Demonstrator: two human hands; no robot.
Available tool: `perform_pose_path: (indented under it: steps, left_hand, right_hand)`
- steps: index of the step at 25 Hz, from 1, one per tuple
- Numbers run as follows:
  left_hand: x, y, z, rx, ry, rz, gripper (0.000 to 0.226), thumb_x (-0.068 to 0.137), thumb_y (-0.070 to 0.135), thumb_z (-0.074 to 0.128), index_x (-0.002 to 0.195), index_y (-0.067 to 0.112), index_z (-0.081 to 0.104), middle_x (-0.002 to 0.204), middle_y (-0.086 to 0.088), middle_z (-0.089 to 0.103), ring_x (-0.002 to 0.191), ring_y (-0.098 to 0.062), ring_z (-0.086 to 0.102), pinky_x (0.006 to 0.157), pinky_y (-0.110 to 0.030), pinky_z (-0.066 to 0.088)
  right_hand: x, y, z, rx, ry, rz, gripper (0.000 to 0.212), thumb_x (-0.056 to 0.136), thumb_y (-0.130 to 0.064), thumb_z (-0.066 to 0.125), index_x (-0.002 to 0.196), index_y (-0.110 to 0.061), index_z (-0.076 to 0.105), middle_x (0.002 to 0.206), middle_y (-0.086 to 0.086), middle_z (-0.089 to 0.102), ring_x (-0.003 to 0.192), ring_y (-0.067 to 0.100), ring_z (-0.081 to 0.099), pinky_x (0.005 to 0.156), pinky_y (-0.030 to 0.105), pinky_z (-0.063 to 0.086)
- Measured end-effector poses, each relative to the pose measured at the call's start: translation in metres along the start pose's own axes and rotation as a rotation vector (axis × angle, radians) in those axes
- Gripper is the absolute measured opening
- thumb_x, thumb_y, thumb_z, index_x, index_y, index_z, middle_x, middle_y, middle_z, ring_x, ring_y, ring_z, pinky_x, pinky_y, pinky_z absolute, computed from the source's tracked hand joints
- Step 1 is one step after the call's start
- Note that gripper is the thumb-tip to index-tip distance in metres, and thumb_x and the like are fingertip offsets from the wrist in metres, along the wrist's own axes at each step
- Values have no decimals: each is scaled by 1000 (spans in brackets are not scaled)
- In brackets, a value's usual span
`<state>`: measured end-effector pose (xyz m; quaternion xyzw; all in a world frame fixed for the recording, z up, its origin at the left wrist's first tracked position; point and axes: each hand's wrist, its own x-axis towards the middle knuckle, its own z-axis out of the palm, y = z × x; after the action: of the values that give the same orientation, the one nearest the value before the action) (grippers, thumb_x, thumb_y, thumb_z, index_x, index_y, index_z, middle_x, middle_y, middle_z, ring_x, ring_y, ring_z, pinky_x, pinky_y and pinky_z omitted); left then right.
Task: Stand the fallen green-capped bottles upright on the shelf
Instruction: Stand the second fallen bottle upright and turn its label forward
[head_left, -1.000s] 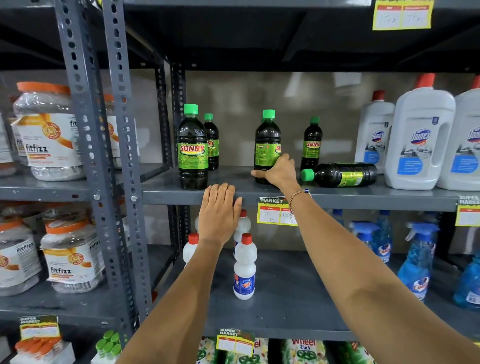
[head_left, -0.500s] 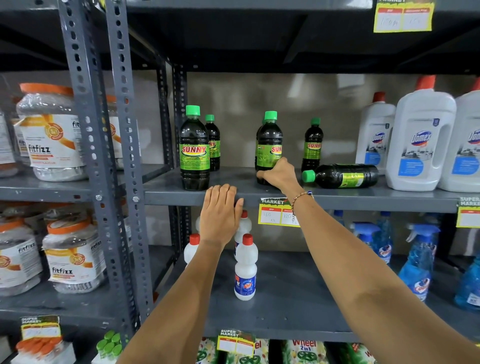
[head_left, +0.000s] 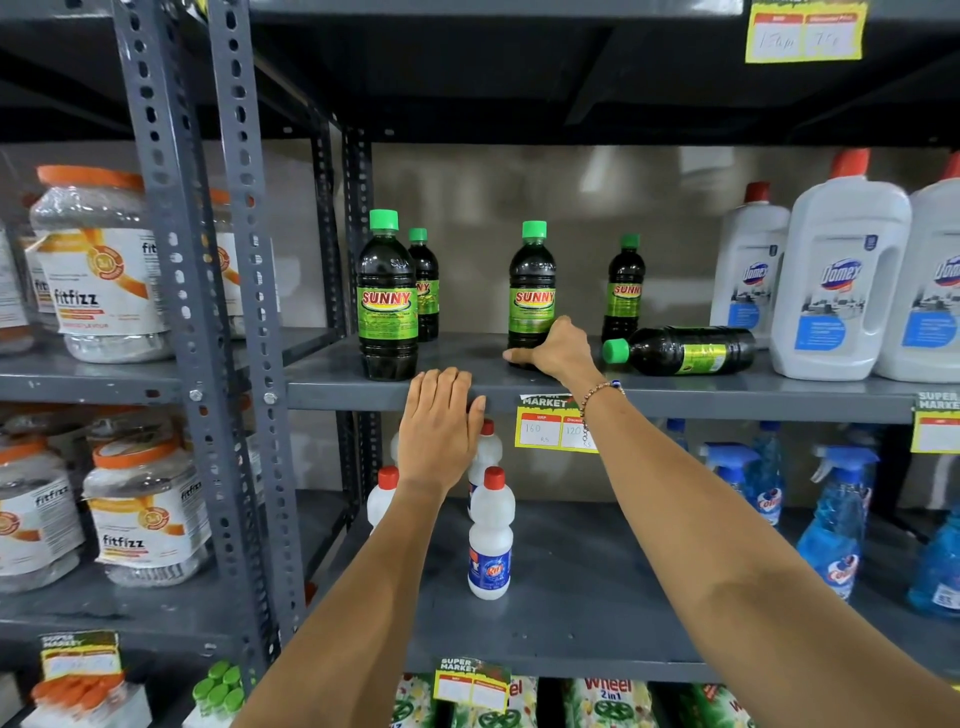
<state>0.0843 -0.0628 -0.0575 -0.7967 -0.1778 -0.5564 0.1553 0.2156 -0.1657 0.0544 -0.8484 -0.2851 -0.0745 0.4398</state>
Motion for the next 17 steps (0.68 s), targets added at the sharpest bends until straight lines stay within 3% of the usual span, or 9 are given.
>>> perform_pose_path:
  steps: [4,10,17]
  left_hand:
    - [0,0,0,4,8,4,43,97,35,32,114,7,60,112,-10,65,106,-29,61,103,-42,41]
    - [1,0,-2,-3,3,18,41,97,34,33,114,7,59,112,-10,65,105,-30,60,103,-41,41]
    - [1,4,-4,-12,-61,-31,39,98,35,33,112,8,58,112,-9,64,105,-29,59,103,-42,40]
  right_hand:
    - [0,-1,0,-7,-10,13,94,65,-44,83,132,1,36,132,15,53,124,31,52,97,39,46]
    - [-1,0,-2,19,-40,19,84,64,-41,85,126,-2,45,127,14,60,118,30,56,94,37,48]
    - [-2,0,-4,-6,-101,28,90,70,-42,81,133,0,33,135,15,51,126,31,50,100,39,44]
